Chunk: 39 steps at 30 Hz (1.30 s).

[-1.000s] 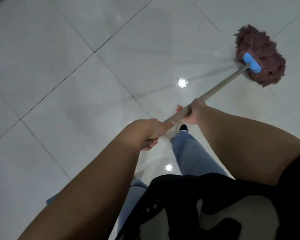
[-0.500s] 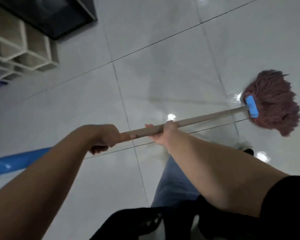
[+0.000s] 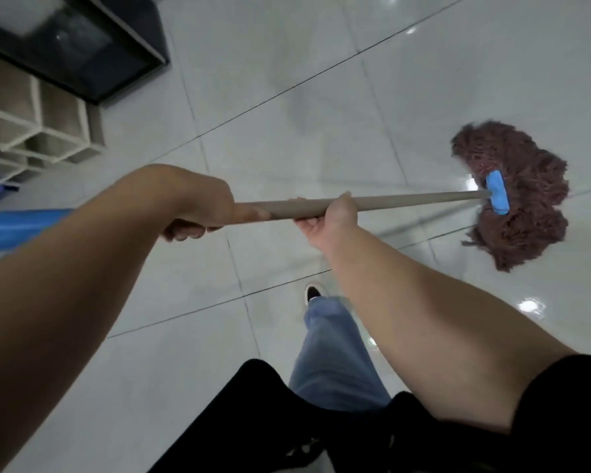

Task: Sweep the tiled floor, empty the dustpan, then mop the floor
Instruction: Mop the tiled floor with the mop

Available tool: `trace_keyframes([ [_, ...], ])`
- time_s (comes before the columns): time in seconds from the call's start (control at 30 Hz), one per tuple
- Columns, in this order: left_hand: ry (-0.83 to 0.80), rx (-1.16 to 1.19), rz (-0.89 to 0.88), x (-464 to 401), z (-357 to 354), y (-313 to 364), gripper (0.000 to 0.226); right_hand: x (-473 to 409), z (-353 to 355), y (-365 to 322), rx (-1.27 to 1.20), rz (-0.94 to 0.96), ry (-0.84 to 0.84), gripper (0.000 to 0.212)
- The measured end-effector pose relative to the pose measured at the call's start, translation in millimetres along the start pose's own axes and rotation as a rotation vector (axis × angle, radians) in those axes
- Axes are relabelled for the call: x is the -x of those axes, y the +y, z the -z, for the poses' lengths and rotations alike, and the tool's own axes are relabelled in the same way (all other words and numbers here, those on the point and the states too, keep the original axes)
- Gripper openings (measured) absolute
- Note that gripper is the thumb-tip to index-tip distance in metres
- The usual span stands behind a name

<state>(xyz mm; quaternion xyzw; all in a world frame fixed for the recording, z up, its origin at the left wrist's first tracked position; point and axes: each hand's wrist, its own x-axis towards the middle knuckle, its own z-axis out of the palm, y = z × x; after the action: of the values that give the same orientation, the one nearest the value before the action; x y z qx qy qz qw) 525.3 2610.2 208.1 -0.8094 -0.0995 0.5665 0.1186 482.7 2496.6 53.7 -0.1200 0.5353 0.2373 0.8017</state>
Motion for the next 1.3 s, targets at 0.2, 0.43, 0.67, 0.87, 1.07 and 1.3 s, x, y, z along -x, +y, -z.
trace_keyframes([
  [0.2,-0.112,0.140,-0.183,13.5,-33.4,200.4,0.062,33.3,128.5,-167.0,-0.012,0.126,0.119,0.047],
  [0.43,-0.176,0.382,-0.448,35.5,-96.8,407.0,0.047,80.5,259.2,-292.2,-0.121,0.355,0.280,0.032],
  [0.67,-0.548,0.665,-0.460,41.5,-151.9,396.6,0.052,99.2,287.2,-268.9,-0.090,0.326,0.456,0.022],
  [0.87,-0.498,0.643,-0.427,9.4,-159.9,258.2,0.041,73.7,226.1,-155.1,-0.053,0.298,0.382,0.016],
  [1.07,-0.608,0.778,-0.360,-44.6,-213.3,66.2,0.039,18.8,155.3,14.9,0.164,0.195,0.434,0.030],
  [1.3,-0.579,0.806,-0.283,-95.1,-223.4,-152.6,0.039,-36.2,50.3,203.1,0.226,0.038,0.367,0.041],
])
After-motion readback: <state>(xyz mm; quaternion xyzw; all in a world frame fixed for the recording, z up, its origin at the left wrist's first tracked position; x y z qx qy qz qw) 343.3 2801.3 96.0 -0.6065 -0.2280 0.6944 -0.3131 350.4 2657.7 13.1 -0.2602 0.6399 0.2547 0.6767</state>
